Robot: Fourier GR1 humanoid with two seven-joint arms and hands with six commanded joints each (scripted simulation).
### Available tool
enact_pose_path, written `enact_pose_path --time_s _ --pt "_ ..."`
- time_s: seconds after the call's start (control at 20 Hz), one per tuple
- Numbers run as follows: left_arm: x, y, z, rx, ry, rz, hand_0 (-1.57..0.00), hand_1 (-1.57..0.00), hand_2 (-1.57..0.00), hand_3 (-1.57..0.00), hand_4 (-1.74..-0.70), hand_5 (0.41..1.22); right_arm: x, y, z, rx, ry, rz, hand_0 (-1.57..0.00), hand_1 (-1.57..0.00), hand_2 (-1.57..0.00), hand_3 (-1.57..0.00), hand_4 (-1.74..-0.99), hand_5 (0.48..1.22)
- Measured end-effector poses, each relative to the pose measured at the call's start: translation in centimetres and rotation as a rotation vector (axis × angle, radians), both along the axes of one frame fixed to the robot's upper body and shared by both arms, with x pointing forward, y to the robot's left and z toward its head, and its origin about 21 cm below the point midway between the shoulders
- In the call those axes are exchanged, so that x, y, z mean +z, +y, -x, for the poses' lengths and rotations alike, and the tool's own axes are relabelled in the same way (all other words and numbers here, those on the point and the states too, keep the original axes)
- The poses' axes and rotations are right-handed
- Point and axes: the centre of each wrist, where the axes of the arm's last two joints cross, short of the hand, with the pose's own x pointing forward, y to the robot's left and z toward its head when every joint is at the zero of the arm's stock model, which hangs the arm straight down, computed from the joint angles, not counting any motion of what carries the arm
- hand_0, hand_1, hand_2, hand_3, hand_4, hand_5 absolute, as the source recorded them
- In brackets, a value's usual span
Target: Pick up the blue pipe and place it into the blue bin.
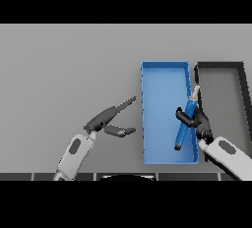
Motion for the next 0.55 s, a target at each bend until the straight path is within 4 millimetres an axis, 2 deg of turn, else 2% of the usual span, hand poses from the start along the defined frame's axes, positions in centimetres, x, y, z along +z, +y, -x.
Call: enact_pose_path --time_s 0.15,0.25,0.55 --pt "-0.2 0.6 0.1 0.003 0.004 0.002 0.0 0.0 0.0 0.0 -0.93 0.496 0.2 0.3 -0.1 0.028 0.029 0.032 -0.05 -0.04 -0.04 -0.01 -1.125 0.747" --pt "-0.5 0.3 0.1 0.0 0.008 -0.003 0.0 0.0 0.0 0.0 -0.93 0.497 0.2 0.4 0.1 0.042 0.038 0.03 -0.03 -0.03 -0.03 -0.01 -1.099 0.725" --pt "-0.1 0.3 -0.9 0.018 0.007 -0.015 0.0 0.0 0.0 0.0 -0.93 0.495 0.4 0.6 0.1 0.107 0.04 0.055 -0.02 -0.02 -0.02 0.0 -1.084 0.714"
